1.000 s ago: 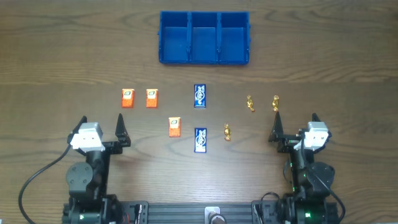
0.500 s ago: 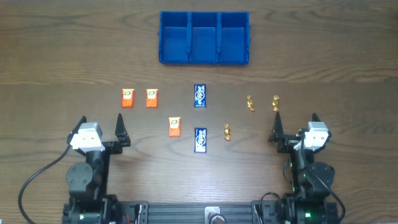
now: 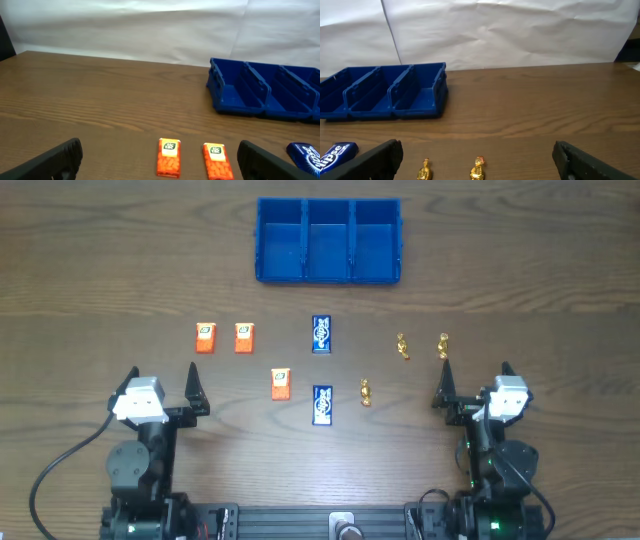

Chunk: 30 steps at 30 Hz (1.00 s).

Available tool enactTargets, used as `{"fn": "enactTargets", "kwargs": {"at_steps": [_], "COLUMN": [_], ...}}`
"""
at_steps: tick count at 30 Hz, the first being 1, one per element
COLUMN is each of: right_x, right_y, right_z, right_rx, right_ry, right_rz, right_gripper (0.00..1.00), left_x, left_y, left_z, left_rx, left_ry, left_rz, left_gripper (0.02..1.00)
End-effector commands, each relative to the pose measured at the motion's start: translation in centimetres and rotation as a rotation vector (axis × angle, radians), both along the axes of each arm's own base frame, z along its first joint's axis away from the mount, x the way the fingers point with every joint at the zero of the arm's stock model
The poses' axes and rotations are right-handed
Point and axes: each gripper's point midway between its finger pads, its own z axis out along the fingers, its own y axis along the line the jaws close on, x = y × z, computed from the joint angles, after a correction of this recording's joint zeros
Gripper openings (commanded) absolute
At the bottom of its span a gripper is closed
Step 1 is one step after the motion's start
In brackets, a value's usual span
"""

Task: Sort Candies Into Trays

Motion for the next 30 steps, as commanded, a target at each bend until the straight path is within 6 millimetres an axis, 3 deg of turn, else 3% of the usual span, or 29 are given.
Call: {"fn": "enactTargets", "kwargs": {"at_steps": [1, 8, 11, 14, 17, 20, 23, 24, 30], "right_x": [0.0, 0.0, 0.0, 0.0, 0.0, 0.0, 0.0, 0.0, 0.0], "right_y": [-0.1, -0.1, -0.1, -0.1, -0.1, -0.1, -0.1, -0.1, -0.1], "right_z": [-0.3, -0.3, -0.3, -0.3, -0.3, -0.3, -0.3, -0.3, -0.3], "right_rx": [-0.012, -0.012, -0.012, -0.012, -0.012, -0.012, -0.012, -0.012, -0.012], "right_ry": [0.004, 0.004, 0.004, 0.004, 0.004, 0.004, 0.004, 0.004, 0.004], "right_rz": [-0.002, -0.002, -0.002, -0.002, -0.002, -0.002, -0.002, -0.002, -0.002], "right_gripper": [0.998, 0.998, 0.998, 0.998, 0.998, 0.998, 0.998, 0.998, 0.998], "left_x": [-0.1, -0.4, 1.2, 4.2, 6.9, 9.4, 10.6, 10.9, 11.3], "left_y": [0.5, 0.1, 0.1, 0.0, -0.1, -0.3, -0.3, -0.4, -1.7], "left_z": [-0.8, 5.8, 8.1, 8.5, 6.5, 2.0, -2.6, -5.0, -11.2], "left_rx": [-0.036, -0.052, -0.044, -0.032, -0.029, -0.009, 0.001, 0.001, -0.005], "left_ry": [0.035, 0.188, 0.310, 0.475, 0.649, 0.834, 0.960, 1.021, 1.164], "left_rz": [0.036, 0.015, 0.018, 0.015, 0.016, 0.002, -0.004, -0.015, -0.111], "left_gripper": [0.998, 0.996, 0.998, 0.998, 0.998, 0.998, 0.998, 0.998, 0.998]}}
